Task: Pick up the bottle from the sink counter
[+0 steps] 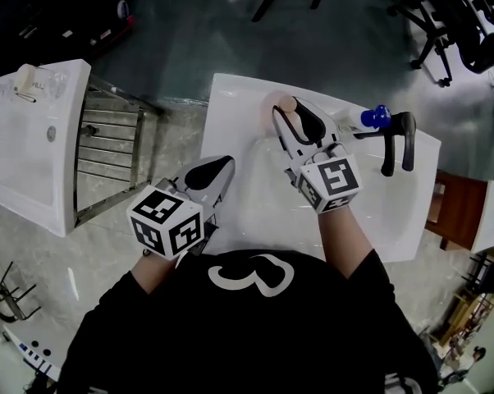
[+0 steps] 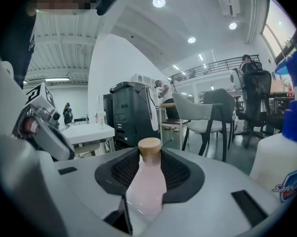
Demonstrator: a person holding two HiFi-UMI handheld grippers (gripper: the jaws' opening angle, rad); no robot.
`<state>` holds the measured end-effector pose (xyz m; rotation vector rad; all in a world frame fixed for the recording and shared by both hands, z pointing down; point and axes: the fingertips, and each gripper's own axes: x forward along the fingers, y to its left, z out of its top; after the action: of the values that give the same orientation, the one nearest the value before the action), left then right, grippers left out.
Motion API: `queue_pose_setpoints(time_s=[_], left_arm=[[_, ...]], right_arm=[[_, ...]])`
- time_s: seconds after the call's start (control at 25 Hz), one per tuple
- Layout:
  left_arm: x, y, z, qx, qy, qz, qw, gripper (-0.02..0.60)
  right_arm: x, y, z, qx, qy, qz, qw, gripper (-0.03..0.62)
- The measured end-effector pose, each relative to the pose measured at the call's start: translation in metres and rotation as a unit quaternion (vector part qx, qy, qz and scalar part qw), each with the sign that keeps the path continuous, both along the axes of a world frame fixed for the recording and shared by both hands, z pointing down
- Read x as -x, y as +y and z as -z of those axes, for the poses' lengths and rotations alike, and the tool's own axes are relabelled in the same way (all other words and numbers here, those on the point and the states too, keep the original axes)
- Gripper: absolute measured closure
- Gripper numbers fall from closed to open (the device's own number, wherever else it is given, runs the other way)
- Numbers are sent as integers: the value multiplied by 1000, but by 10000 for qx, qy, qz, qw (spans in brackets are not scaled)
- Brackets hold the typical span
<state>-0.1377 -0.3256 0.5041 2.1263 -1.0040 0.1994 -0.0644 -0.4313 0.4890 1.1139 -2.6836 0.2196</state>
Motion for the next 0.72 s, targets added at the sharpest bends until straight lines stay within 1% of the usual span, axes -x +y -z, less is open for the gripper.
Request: queue_pose_setpoints(time_s=[0.12, 0.32, 0.48, 0.72], left_arm=[[2, -2, 0, -10, 21, 43, 10000, 566], [5, -2, -2, 11, 47, 121, 9999, 566], [8, -2, -1, 12, 37, 154, 9999, 566], [12, 0, 1, 3, -3, 224, 9997, 566]], right_arm=[[0, -1, 1, -30, -19, -18, 10000, 457], [0, -1, 1, 117, -120, -59, 9998, 457], [2, 0, 1, 139, -45, 7, 9999, 457], [0, -1, 2, 150, -83, -94, 9998, 461]])
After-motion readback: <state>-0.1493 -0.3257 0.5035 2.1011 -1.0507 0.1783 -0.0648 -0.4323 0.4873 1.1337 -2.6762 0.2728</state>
